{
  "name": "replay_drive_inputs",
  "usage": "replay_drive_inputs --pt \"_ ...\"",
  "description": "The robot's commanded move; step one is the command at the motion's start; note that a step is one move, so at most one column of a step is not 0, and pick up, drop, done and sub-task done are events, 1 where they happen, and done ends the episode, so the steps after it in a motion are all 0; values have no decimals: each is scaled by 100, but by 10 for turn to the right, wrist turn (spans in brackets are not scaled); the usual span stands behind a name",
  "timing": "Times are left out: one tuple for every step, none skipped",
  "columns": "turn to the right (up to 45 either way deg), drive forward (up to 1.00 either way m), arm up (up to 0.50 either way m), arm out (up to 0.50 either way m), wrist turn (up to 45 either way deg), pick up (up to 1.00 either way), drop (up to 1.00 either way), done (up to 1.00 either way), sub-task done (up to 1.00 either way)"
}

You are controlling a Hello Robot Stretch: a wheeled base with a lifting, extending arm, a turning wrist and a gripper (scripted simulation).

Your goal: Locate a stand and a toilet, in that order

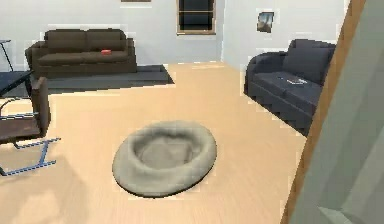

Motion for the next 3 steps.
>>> replay_drive_inputs --pt "-60 0 0 0 0 0 0 0 0" --pt "0 20 0 0 0 0 0 0 0" --pt "-90 0 0 0 0 0 0 0 0"
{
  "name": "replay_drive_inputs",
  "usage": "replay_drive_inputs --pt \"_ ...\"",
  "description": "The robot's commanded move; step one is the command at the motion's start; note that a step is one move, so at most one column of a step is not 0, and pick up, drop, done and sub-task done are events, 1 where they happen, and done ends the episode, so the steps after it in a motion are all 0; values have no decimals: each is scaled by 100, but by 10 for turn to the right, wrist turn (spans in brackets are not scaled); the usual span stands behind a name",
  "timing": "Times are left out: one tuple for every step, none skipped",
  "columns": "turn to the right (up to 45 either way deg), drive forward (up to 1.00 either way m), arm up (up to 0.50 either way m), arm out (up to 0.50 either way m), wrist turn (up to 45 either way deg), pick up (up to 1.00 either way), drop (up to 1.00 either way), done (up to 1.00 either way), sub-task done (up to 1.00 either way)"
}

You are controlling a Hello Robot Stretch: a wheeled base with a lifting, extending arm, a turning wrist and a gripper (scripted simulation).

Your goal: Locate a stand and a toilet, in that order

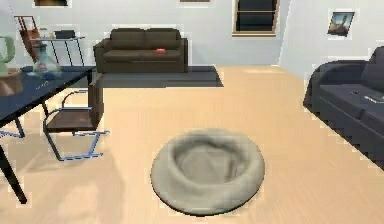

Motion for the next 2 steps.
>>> replay_drive_inputs --pt "0 45 0 0 0 0 0 0 0" --pt "-420 0 0 0 0 0 0 0 0"
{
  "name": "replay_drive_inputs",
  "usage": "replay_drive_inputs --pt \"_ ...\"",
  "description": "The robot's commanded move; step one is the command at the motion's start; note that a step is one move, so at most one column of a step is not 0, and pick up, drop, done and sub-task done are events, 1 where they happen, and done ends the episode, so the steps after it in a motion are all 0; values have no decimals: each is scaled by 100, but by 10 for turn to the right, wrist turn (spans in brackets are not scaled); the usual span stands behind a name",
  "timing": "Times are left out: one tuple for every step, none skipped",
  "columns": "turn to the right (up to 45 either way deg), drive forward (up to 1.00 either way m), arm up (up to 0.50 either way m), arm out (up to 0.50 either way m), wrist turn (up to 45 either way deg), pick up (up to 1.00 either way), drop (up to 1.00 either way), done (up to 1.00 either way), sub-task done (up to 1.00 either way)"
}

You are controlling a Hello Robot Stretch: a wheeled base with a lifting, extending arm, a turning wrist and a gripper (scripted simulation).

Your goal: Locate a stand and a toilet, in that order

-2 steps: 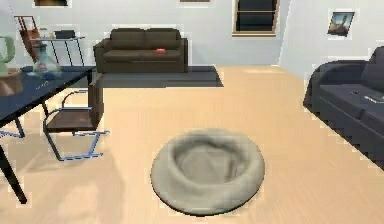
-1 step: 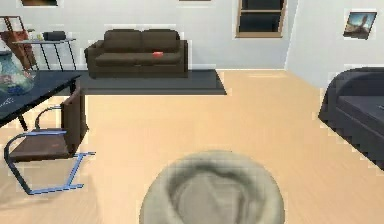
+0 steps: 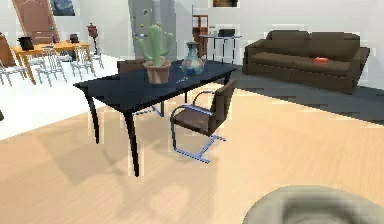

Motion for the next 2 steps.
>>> replay_drive_inputs --pt "0 45 0 0 0 0 0 0 0" --pt "-420 0 0 0 0 0 0 0 0"
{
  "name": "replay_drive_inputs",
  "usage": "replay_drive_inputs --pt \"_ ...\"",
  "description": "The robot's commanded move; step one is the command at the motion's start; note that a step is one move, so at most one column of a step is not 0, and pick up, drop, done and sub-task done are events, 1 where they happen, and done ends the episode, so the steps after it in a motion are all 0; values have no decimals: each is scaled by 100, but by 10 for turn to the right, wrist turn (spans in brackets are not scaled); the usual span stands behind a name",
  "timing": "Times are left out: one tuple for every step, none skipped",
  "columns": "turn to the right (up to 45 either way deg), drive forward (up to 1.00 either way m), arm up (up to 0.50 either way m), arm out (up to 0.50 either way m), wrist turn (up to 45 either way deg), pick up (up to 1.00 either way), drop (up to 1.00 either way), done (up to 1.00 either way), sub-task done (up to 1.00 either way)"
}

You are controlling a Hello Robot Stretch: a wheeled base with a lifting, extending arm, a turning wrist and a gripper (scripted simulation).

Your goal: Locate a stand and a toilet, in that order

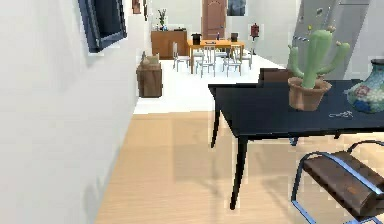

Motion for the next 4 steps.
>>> replay_drive_inputs --pt "0 100 0 0 0 0 0 0 0" --pt "0 50 0 0 0 0 0 0 0" --pt "-180 0 0 0 0 0 0 0 0" --pt "0 100 0 0 0 0 0 0 0"
